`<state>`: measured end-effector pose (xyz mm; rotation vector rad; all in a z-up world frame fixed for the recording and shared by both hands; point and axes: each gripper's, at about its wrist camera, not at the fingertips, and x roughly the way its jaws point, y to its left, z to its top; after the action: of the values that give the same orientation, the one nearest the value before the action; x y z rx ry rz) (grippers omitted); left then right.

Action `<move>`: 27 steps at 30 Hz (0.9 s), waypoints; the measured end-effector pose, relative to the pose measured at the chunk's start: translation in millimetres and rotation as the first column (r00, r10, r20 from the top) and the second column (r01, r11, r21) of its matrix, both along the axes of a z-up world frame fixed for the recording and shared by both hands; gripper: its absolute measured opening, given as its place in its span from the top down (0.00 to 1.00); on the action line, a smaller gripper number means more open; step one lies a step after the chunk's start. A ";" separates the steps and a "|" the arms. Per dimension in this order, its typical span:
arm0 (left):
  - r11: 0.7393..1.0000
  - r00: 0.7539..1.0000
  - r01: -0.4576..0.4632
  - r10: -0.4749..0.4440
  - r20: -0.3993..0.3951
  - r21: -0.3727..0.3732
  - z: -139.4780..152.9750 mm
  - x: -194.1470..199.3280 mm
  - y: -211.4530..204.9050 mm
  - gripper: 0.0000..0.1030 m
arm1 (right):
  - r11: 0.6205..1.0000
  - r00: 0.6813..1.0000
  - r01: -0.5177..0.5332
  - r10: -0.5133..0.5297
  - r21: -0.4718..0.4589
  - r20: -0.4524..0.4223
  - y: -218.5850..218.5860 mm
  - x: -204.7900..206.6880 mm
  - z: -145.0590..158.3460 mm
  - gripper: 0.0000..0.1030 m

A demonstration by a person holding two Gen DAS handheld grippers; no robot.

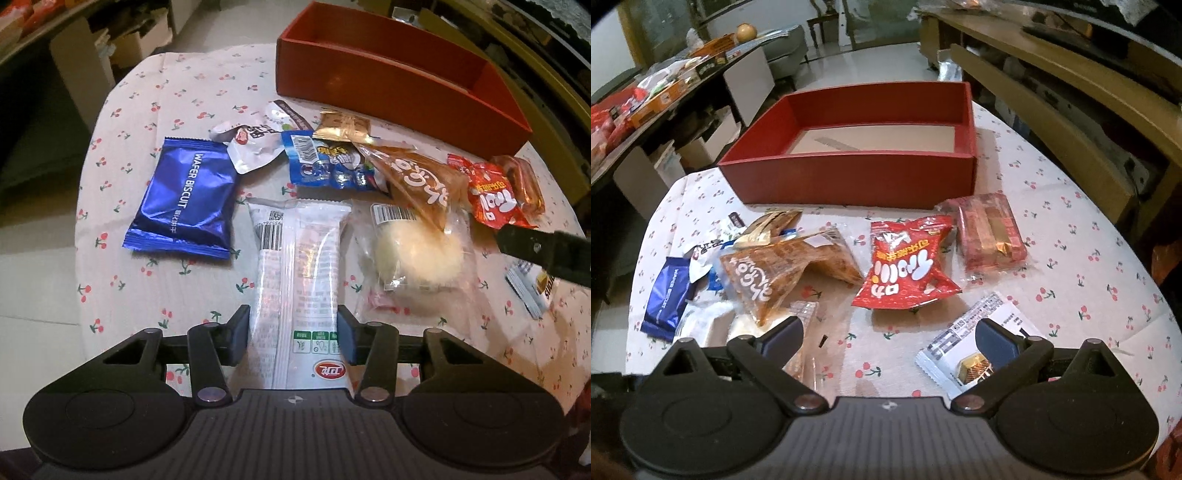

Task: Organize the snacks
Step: 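Lift the white bar with the left gripper while the right gripper grasps the clear round cake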

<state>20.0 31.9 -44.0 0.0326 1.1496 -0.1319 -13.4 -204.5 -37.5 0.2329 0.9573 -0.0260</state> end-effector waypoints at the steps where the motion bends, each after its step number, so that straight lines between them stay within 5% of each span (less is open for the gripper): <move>1: 1.000 1.000 0.000 0.000 0.000 -0.001 -0.4 1.3 0.3 0.43 | 1.000 1.000 0.008 -0.008 0.009 -0.004 -2.1 0.7 -0.2 0.00; 7: 1.000 1.000 -0.021 0.020 0.016 0.023 -5.6 14.4 -7.4 0.32 | 0.992 0.999 0.051 -0.050 0.114 -0.015 -10.9 10.3 3.7 0.00; 16: 1.000 1.000 0.004 -0.005 0.028 0.029 -2.4 8.5 -4.2 0.50 | 0.988 1.000 0.020 -0.017 0.154 -0.021 6.3 16.6 10.5 0.00; 27: 1.000 1.000 -0.004 0.004 0.010 -0.021 5.1 -1.4 5.4 0.53 | 0.988 0.993 -0.065 0.078 0.141 -0.089 27.9 24.1 -8.3 0.00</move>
<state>18.7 37.3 -38.9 0.0123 1.1380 -0.1405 10.7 -176.6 -45.8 0.3265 1.0620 0.0966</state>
